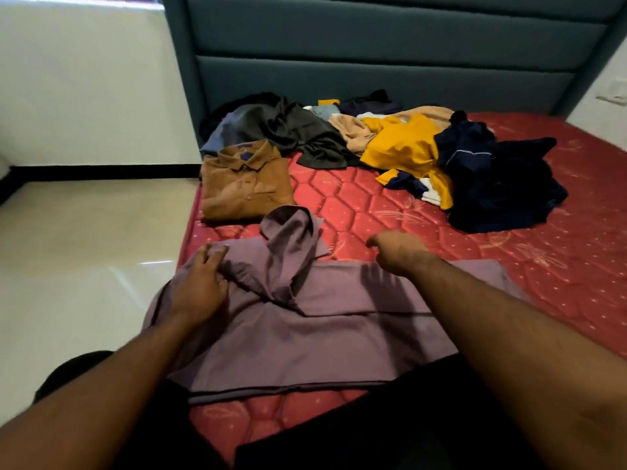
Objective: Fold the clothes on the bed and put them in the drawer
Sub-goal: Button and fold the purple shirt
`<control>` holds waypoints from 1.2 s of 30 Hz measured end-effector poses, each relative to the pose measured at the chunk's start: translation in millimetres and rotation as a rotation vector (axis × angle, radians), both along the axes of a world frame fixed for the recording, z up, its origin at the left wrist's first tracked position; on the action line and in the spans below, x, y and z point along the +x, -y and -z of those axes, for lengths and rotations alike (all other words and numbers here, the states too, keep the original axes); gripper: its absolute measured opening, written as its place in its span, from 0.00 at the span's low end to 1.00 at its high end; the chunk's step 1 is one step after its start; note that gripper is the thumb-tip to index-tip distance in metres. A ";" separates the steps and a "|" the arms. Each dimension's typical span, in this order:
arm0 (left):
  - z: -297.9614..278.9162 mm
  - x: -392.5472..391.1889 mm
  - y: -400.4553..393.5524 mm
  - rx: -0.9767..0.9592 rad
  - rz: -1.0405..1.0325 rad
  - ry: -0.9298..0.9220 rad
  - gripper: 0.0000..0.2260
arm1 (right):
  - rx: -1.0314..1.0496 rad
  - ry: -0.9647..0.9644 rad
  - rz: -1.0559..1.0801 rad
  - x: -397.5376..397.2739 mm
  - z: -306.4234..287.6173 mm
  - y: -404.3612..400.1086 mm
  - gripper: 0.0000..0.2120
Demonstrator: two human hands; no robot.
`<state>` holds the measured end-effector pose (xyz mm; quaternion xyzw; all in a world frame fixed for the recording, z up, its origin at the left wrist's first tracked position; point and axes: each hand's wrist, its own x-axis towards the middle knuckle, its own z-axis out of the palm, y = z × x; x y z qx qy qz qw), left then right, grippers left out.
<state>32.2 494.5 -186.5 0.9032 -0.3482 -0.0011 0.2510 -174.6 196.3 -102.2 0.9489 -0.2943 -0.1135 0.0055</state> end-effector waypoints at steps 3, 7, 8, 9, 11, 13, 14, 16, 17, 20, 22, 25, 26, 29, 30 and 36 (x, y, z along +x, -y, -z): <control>8.3 18.0 -2.6 -0.045 0.022 -0.105 0.36 | 0.049 0.080 -0.086 51.8 15.2 -19.2 0.37; 24.5 31.2 -2.5 -0.284 -0.026 -0.287 0.39 | 0.138 0.171 -0.100 110.0 39.7 -19.6 0.47; 27.8 33.1 -1.9 -0.343 -0.064 -0.345 0.39 | 0.168 0.185 -0.069 121.4 42.7 -16.5 0.48; 40.7 41.6 -5.0 -0.388 -0.119 -0.403 0.39 | 0.218 0.187 -0.032 146.5 57.8 -12.3 0.45; 45.6 34.1 -3.4 -0.437 -0.123 -0.413 0.38 | 0.319 0.333 0.033 162.3 66.2 -4.9 0.25; 50.4 34.7 -0.7 -0.450 -0.146 -0.400 0.38 | 0.534 0.620 0.048 173.1 62.3 -11.0 0.05; 52.6 38.1 -0.2 -0.439 -0.187 -0.399 0.38 | 0.671 0.730 0.092 177.4 57.1 -17.4 0.08; 55.1 46.1 2.6 -0.417 -0.264 -0.410 0.36 | 0.921 0.923 0.149 174.1 43.2 -31.4 0.11; 57.0 50.8 3.7 -0.429 -0.264 -0.435 0.35 | 0.966 0.978 0.122 162.7 30.0 -44.4 0.11; 56.4 52.1 3.5 -0.524 -0.276 -0.546 0.26 | 0.944 0.973 -0.152 93.1 4.3 -102.0 0.16; 50.4 48.3 3.1 -0.572 -0.290 -0.552 0.20 | 0.939 0.710 -0.372 25.1 13.4 -150.5 0.16; 37.7 48.0 -1.0 -0.678 -0.335 -0.578 0.15 | 0.867 0.309 -0.612 -33.8 43.6 -194.9 0.26; 33.4 49.7 -3.6 -0.741 -0.378 -0.613 0.13 | 0.872 0.310 -0.614 -38.8 49.9 -196.7 0.25; 20.6 50.8 -9.4 -0.846 -0.511 -0.607 0.14 | 0.940 0.354 -0.524 -38.9 42.0 -200.3 0.19; 15.8 46.3 -11.1 -0.885 -0.536 -0.648 0.13 | 0.919 0.429 -0.486 -35.7 39.5 -200.6 0.16; -5.1 26.0 -25.7 -0.722 -0.449 -0.710 0.23 | 0.630 0.628 -0.085 54.6 62.2 -157.9 0.35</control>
